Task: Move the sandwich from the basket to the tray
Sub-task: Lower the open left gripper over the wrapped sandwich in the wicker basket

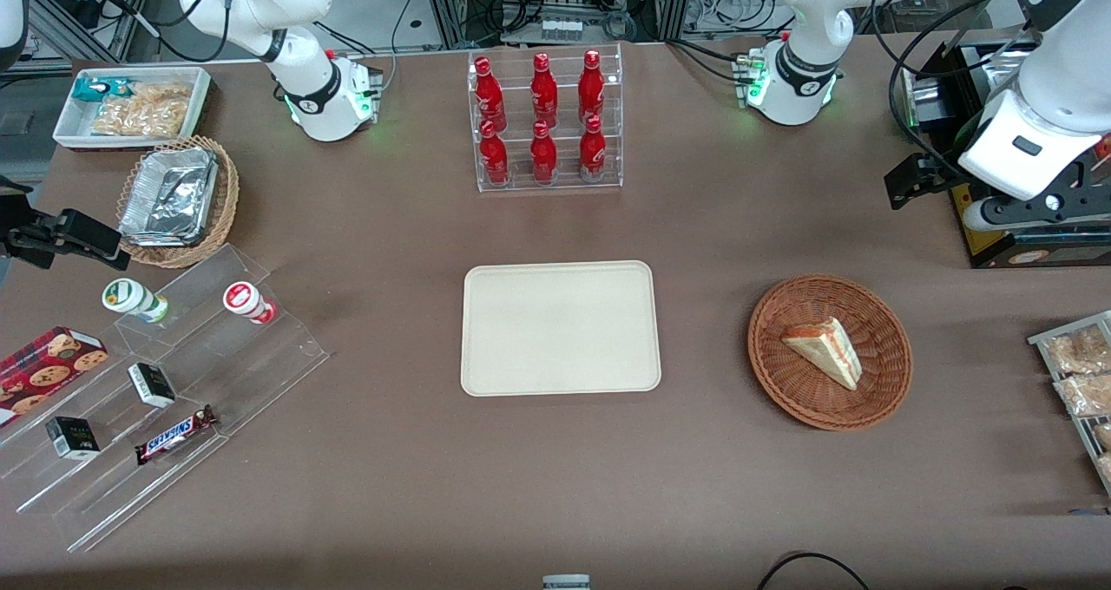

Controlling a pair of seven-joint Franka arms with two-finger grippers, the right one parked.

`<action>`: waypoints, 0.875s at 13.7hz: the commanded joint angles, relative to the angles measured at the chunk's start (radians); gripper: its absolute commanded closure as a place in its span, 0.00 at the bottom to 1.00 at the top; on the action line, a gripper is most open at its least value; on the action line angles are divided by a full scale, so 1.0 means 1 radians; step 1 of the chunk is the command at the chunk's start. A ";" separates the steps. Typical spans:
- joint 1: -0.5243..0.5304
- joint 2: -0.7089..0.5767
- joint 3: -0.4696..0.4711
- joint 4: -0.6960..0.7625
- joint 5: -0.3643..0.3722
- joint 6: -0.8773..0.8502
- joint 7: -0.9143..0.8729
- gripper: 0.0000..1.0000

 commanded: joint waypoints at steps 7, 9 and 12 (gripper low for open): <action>0.009 0.146 0.027 0.006 0.006 -0.037 -0.008 0.00; 0.033 0.221 0.033 -0.019 0.008 -0.022 -0.092 0.00; 0.049 0.317 0.035 -0.072 0.007 0.137 -0.253 0.00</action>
